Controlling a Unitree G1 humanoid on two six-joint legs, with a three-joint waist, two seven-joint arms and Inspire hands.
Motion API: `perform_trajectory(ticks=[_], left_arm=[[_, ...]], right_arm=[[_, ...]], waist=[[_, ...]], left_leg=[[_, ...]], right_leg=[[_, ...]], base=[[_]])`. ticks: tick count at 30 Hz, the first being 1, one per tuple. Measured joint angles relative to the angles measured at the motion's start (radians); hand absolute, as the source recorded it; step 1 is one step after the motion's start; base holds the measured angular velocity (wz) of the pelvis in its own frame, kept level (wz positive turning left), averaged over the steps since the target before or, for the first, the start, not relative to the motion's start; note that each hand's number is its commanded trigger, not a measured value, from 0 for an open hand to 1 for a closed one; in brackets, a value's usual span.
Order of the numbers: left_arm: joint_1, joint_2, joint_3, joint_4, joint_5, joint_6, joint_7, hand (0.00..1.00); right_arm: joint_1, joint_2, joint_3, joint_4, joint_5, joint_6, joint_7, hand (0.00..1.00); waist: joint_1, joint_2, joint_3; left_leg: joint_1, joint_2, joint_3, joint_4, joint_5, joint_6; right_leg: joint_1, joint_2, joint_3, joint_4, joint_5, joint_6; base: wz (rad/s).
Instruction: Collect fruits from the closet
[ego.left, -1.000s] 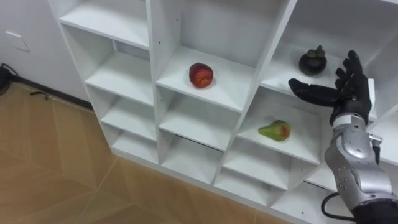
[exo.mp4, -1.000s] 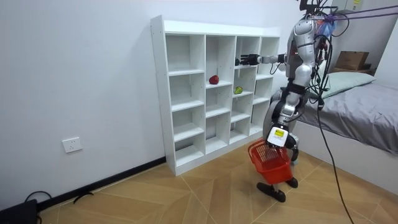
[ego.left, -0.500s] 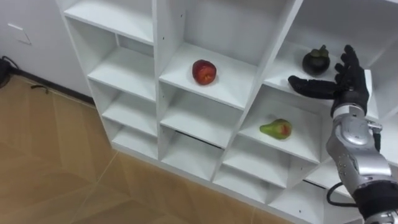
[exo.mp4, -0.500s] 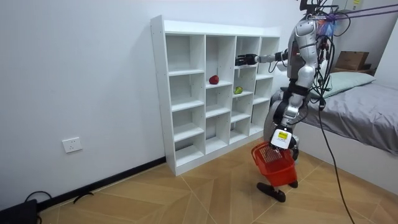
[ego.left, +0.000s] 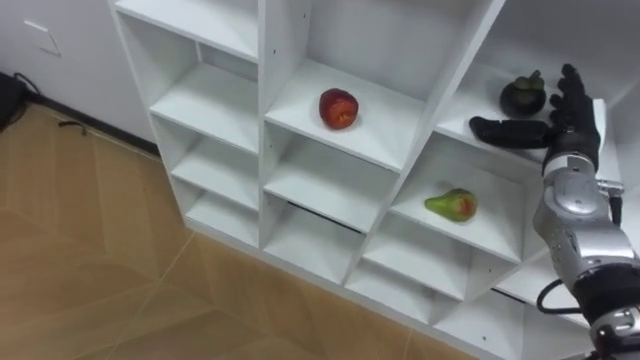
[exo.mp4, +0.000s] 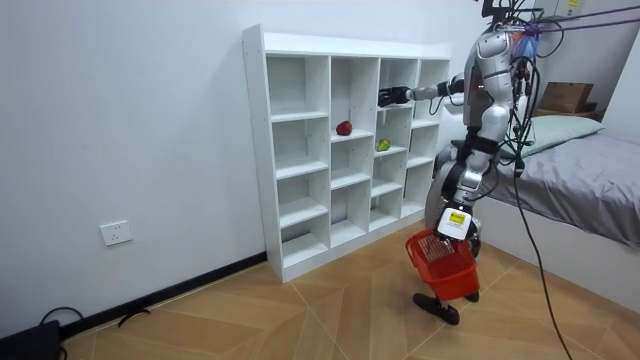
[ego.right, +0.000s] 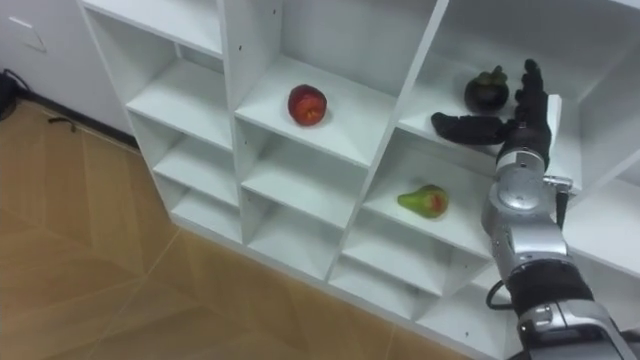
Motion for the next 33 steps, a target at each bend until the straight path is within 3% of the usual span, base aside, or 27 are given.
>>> perform_trajectory(ticks=[8, 15, 19, 26, 27, 29, 30, 31, 33], left_arm=[[-0.046, 0.016, -0.035, -0.003, -0.011, 0.0, -0.001, 1.0], [-0.065, 0.018, -0.035, -0.038, -0.013, -0.004, 0.0, 1.0], [-0.081, 0.018, -0.037, -0.037, -0.073, -0.009, 0.0, 1.0], [-0.098, 0.019, -0.063, -0.036, -0.128, -0.012, -0.001, 1.0], [-0.098, 0.019, -0.063, -0.036, -0.128, -0.012, -0.001, 1.0], [-0.098, 0.019, -0.064, -0.036, -0.133, -0.012, -0.001, 1.0], [-0.098, 0.019, -0.065, -0.036, -0.135, -0.012, -0.001, 1.0], [-0.1, 0.02, -0.075, -0.035, -0.147, -0.012, -0.002, 1.0], [-0.104, 0.02, -0.076, -0.036, -0.158, -0.012, -0.005, 1.0]], right_arm=[[-0.078, -0.015, 0.004, 0.111, -0.042, -0.003, -0.002, 0.0], [-0.086, -0.039, 0.005, 0.118, -0.046, -0.012, -0.002, 0.0], [-0.118, -0.044, 0.004, 0.131, -0.056, -0.011, -0.001, 0.0], [-0.12, -0.073, 0.004, 0.13, -0.059, -0.033, 0.0, 0.0], [-0.12, -0.075, 0.004, 0.13, -0.059, -0.033, 0.0, 0.16], [-0.124, -0.078, 0.002, 0.131, -0.058, -0.037, 0.0, 0.69], [-0.127, -0.078, 0.002, 0.133, -0.057, -0.039, 0.0, 0.69], [-0.134, -0.078, 0.004, 0.15, -0.057, -0.043, 0.001, 0.96], [-0.145, -0.078, 0.007, 0.161, -0.072, -0.044, 0.001, 1.0]], waist=[[0.003, -0.002, 0.0007], [0.007, -0.007, -0.0013], [0.007, 0.005, 0.0083], [0.023, 0.004, 0.0103], [0.024, 0.004, 0.0103], [0.026, 0.006, 0.0116], [0.026, 0.007, 0.0122], [0.026, 0.009, 0.0134], [0.03, 0.01, 0.0141]], left_leg=[[-0.044, 0.001, -0.009, 0.016, 0.009, -0.001], [-0.083, 0.001, -0.018, 0.026, 0.017, -0.003], [-0.098, 0.001, -0.016, 0.03, 0.02, -0.003], [-0.138, 0.001, -0.012, 0.031, 0.031, -0.001], [-0.141, 0.001, -0.012, 0.031, 0.031, -0.001], [-0.148, 0.001, -0.008, 0.031, 0.034, 0.0], [-0.149, 0.001, -0.009, 0.031, 0.035, 0.0], [-0.15, 0.002, -0.008, 0.03, 0.035, 0.0], [-0.156, 0.006, -0.009, 0.03, 0.037, 0.001]], right_leg=[[-0.036, 0.001, -0.009, 0.005, 0.007, -0.006], [-0.075, 0.0, -0.015, 0.021, 0.009, -0.01], [-0.095, -0.003, -0.015, 0.034, 0.01, -0.011], [-0.142, -0.008, -0.016, 0.05, 0.015, -0.014], [-0.144, -0.008, -0.016, 0.05, 0.016, -0.015], [-0.154, -0.008, -0.016, 0.05, 0.02, -0.015], [-0.155, -0.009, -0.016, 0.05, 0.021, -0.015], [-0.156, -0.009, -0.015, 0.05, 0.022, -0.015], [-0.164, -0.009, -0.012, 0.05, 0.024, -0.015]], base=[[0.03], [0.02], [0.0], [-0.01], [0.0], [0.0], [0.0], [0.0], [-0.02]])
